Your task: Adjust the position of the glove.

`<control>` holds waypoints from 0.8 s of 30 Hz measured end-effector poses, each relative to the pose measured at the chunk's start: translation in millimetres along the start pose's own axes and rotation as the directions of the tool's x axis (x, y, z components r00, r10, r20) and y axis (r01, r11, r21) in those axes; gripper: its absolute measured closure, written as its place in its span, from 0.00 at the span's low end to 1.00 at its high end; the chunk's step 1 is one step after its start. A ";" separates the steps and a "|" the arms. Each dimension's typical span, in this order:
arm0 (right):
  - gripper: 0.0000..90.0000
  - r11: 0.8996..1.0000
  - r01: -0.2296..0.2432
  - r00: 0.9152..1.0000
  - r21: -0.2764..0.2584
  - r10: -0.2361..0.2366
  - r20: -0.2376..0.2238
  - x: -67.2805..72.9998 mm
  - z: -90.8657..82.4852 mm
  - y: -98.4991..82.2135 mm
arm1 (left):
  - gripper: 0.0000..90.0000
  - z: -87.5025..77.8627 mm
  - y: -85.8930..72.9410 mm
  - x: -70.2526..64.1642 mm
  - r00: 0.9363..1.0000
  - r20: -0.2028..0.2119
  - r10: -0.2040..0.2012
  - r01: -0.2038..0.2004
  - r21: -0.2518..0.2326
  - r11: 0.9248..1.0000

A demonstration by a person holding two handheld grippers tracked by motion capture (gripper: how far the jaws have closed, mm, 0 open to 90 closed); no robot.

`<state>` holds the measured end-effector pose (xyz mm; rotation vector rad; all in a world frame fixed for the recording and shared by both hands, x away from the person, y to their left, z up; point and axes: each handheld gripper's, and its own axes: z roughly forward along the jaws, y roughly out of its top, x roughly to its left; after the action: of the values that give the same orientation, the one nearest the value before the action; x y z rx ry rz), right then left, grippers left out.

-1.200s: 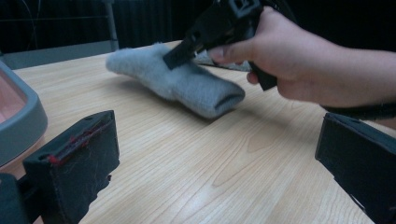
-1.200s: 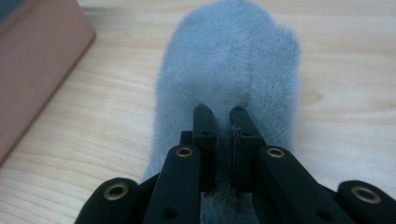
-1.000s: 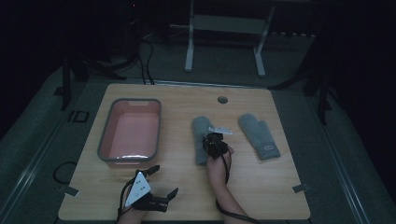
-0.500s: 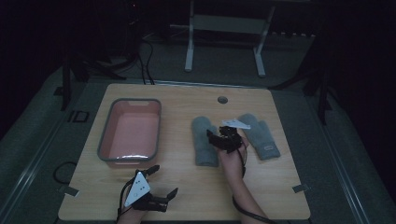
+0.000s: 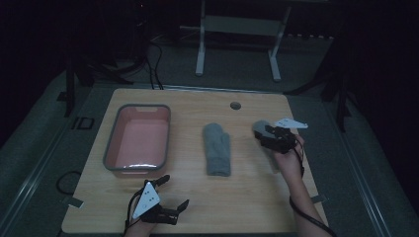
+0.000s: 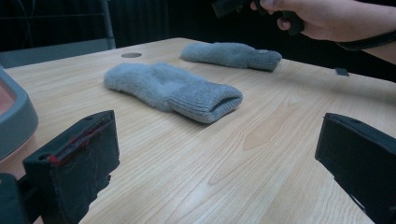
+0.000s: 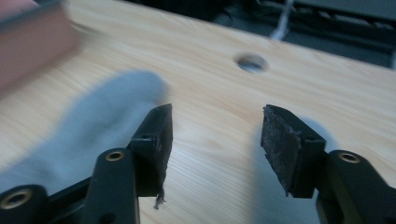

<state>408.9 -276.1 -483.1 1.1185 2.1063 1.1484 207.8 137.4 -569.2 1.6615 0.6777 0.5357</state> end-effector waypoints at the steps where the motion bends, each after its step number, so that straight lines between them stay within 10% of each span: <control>1: 0.53 1.000 0.023 1.000 0.002 -0.023 0.001 -8.1 0.3 -2.8 | 0.00 0.3 -0.1 0.1 1.000 0.000 -0.001 0.001 0.001 1.000; 11: 0.59 0.993 -0.029 0.999 0.113 0.031 -0.009 -66.6 14.5 -29.8 | 0.00 0.3 -0.2 -0.9 1.000 -0.004 0.018 -0.018 0.008 1.000; 19: 0.60 0.984 0.023 0.999 0.178 -0.016 -0.036 -68.2 29.4 -61.8 | 0.00 -0.1 -0.5 -0.7 1.000 -0.004 0.014 -0.014 0.008 1.000; 21: 0.86 0.983 -0.035 0.999 0.180 0.036 -0.004 -63.3 28.0 -61.7 | 0.00 0.5 -0.8 -0.6 1.000 -0.004 0.015 -0.015 0.011 1.000; 24: 0.92 0.984 -0.066 0.998 0.164 0.064 0.018 -57.8 22.7 -55.9 | 0.00 1.0 -1.0 -0.5 1.000 -0.007 0.014 -0.014 0.011 1.000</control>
<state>432.9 -331.8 -540.7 1.2740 2.2022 1.0078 208.0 136.5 -570.4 1.6762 0.6753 0.5488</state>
